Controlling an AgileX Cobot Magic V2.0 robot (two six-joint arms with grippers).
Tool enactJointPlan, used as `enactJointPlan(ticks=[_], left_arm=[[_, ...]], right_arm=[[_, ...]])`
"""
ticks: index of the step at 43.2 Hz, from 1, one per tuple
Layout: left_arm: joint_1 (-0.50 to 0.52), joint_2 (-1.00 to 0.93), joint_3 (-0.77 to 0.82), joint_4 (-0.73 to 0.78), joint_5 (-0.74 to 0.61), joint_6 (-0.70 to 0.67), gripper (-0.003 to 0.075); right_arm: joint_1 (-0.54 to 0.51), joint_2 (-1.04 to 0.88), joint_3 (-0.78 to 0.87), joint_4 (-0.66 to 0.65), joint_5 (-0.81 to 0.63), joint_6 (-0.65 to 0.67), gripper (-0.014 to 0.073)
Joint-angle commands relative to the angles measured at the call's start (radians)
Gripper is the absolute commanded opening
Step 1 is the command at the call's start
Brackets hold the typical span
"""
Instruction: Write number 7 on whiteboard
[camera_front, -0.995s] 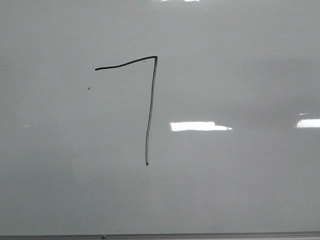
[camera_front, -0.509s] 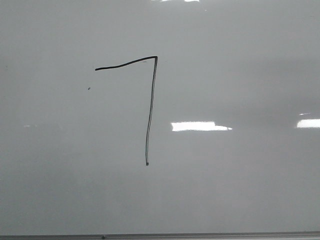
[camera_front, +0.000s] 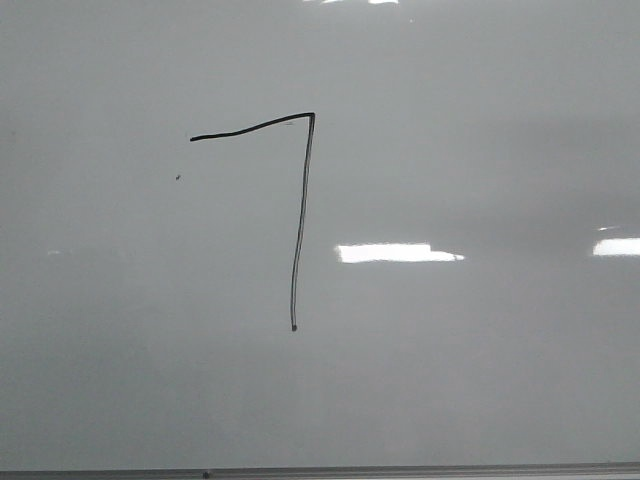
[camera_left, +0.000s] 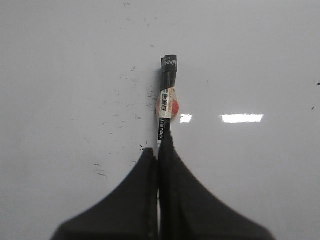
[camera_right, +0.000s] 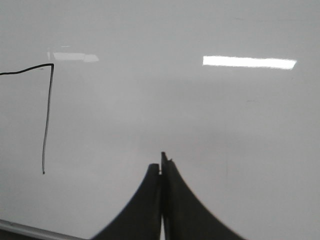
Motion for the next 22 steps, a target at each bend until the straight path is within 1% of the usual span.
enactJointPlan(ticks=[1, 4, 8, 15, 20, 22], left_arm=[[0.001, -0.015, 0.005, -0.001, -0.083, -0.002, -0.002], [0.001, -0.015, 0.005, -0.001, -0.083, -0.002, -0.002], [0.001, -0.015, 0.005, -0.001, -0.083, -0.002, -0.002], [0.001, -0.015, 0.005, -0.001, -0.083, -0.002, -0.002], [0.001, -0.015, 0.005, -0.001, -0.083, -0.002, -0.002], [0.001, -0.015, 0.005, -0.001, -0.083, -0.002, -0.002]], right_arm=[[-0.007, -0.03, 0.028, -0.038, -0.178, -0.002, -0.0068], [-0.021, -0.077, 0.095, -0.048, -0.259, -0.002, -0.0068], [-0.056, -0.152, 0.194, -0.048, -0.313, -0.002, -0.0068], [-0.121, -0.29, 0.336, -0.048, -0.291, -0.002, -0.0068], [-0.142, -0.383, 0.396, -0.048, -0.271, -0.002, -0.0068], [-0.144, -0.387, 0.398, -0.048, -0.253, -0.002, -0.0068]])
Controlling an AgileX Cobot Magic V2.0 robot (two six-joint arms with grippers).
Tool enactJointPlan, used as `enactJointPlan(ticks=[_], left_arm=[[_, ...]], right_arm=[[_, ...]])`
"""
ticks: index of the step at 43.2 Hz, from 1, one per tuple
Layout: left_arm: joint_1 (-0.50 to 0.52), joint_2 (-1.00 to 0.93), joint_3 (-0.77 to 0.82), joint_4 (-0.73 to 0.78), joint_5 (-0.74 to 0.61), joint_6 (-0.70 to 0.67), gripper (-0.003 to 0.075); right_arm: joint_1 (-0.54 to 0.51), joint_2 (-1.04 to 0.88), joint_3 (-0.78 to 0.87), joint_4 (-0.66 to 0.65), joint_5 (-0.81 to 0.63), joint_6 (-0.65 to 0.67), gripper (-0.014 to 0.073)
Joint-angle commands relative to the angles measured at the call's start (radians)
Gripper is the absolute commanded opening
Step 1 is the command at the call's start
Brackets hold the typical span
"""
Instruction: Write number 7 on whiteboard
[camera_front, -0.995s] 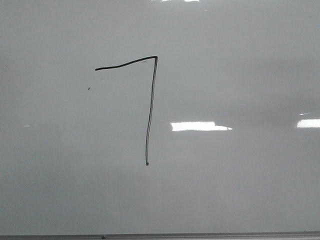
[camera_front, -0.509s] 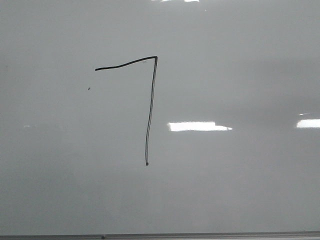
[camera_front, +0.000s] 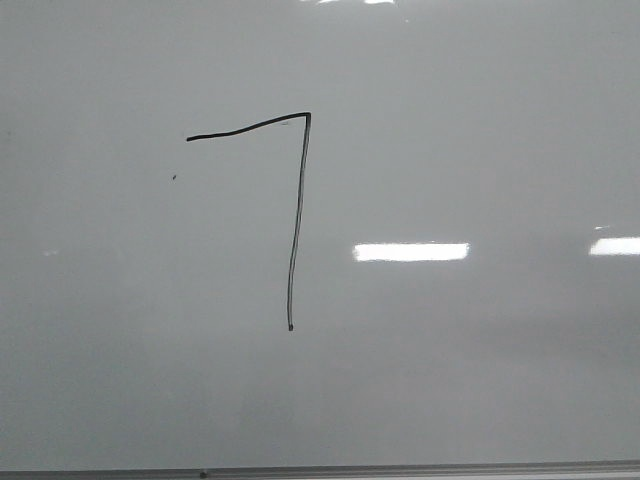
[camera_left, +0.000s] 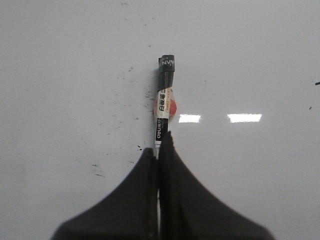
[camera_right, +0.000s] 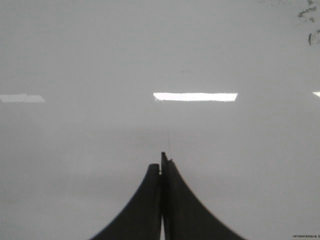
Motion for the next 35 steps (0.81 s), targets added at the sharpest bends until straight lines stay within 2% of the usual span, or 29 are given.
enactJointPlan(ticks=[1, 35], left_arm=[[0.001, -0.015, 0.005, -0.001, -0.083, -0.002, -0.002], [0.001, -0.015, 0.005, -0.001, -0.083, -0.002, -0.002]], right_arm=[[-0.012, -0.029, 0.0, -0.007, -0.058, -0.002, -0.0068], [-0.012, -0.031, 0.0, -0.007, -0.047, -0.002, -0.0068]])
